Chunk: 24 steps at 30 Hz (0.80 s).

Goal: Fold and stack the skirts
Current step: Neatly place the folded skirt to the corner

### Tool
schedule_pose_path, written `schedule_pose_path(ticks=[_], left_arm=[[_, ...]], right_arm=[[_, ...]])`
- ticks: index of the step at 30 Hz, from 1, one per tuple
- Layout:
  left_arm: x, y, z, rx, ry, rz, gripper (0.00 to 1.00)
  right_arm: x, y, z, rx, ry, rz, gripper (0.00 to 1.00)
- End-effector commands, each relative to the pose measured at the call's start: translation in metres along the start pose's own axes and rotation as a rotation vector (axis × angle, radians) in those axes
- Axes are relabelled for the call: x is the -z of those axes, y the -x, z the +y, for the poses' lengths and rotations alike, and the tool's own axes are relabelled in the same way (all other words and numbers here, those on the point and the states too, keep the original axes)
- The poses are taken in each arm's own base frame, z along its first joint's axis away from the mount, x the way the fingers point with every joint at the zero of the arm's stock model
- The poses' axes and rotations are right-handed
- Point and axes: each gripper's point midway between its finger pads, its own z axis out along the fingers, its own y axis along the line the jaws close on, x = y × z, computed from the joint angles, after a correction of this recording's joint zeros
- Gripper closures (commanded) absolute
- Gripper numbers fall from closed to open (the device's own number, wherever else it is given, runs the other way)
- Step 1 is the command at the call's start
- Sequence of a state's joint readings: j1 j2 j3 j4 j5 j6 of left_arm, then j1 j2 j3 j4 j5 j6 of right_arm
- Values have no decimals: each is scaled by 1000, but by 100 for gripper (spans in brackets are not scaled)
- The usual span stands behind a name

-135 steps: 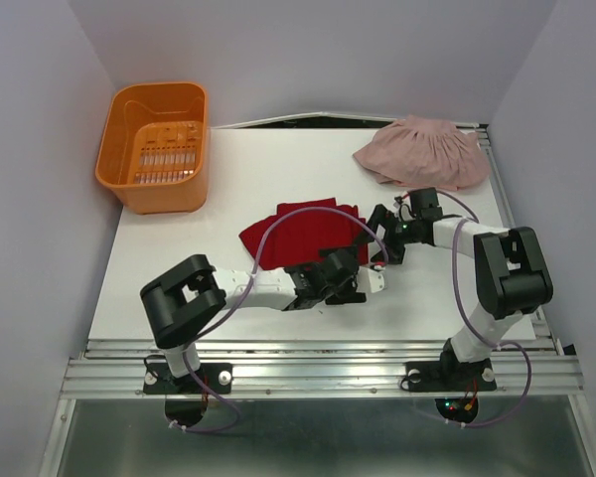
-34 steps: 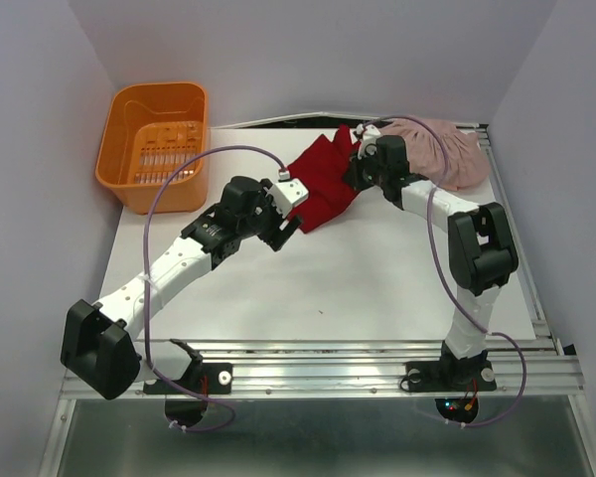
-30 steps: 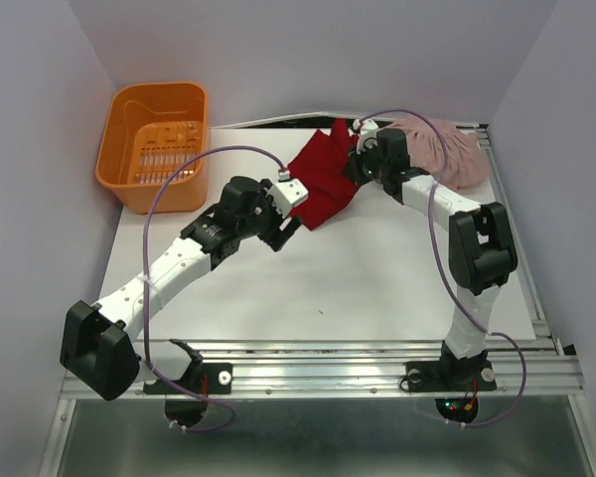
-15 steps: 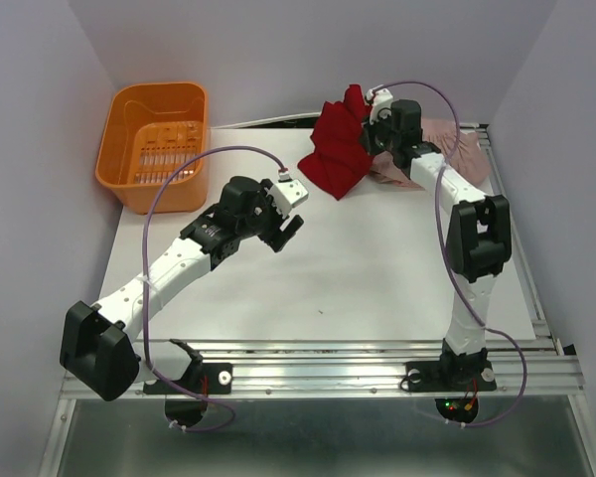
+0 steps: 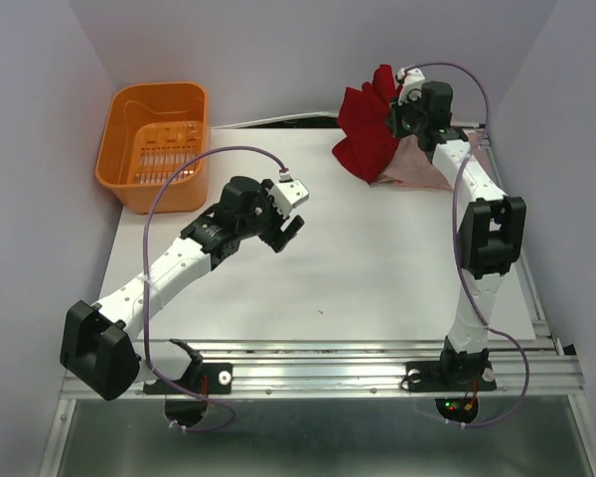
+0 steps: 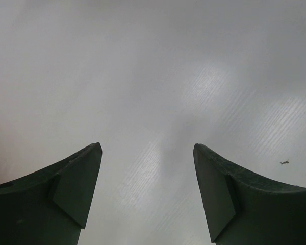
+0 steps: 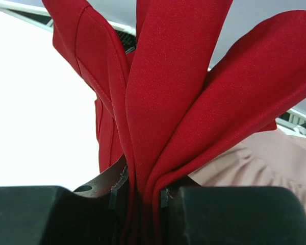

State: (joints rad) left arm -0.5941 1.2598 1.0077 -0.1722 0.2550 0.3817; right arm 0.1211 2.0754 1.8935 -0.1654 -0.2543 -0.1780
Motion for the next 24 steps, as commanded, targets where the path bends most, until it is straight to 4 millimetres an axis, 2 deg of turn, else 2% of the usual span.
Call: schedule_pose_path(ticks=[1,3,4,5,7,8,10,11,12,15,16,18,19,21,24], left_arm=[[1,9,0,-1,-1,-39,16],[1,6,-1,1,-3,-34,16],[1,5,-1,1,-5,-33,16],[1,4,-2,3,-6,-30,16],[0,3,-2,3,-8,-26,16],[0,3,-2,3,-10,-25,15],[-1,3,-2,3,-13,-21,15],[-2,1,-3,1,-16,-13,15],[-1,3,-1,2,-11,-13,15],[-1,1,-2,0,-15,0,15],[-1,0,-2,-1,-15,3,15],[-1,-4,-3,-3,-18,18,15],[-1,-5,-2,-5,-17,23,15],[-2,-8,-2,-9,-20,41,15],[-1,-1,1,-15,-13,40,15]], right_arm=[[35,79,-35,25,-49,-193,99],[48,87,-46,9,-54,-210,99],[55,85,-62,-27,-76,-210,99],[61,86,-69,-42,-68,-216,99],[66,75,-85,-93,-78,-203,99],[69,61,-103,-122,-101,-184,99],[64,34,-115,-229,-80,-147,99],[67,21,-129,-276,-75,-132,99],[59,1,-136,-325,-62,-104,99],[59,-36,-157,-511,-31,-70,99],[52,-57,-163,-572,-25,-48,99],[49,-78,-166,-649,37,-40,99],[43,-101,-174,-717,38,-17,99],[39,-120,-176,-772,58,6,99],[34,-143,-178,-831,53,14,99]])
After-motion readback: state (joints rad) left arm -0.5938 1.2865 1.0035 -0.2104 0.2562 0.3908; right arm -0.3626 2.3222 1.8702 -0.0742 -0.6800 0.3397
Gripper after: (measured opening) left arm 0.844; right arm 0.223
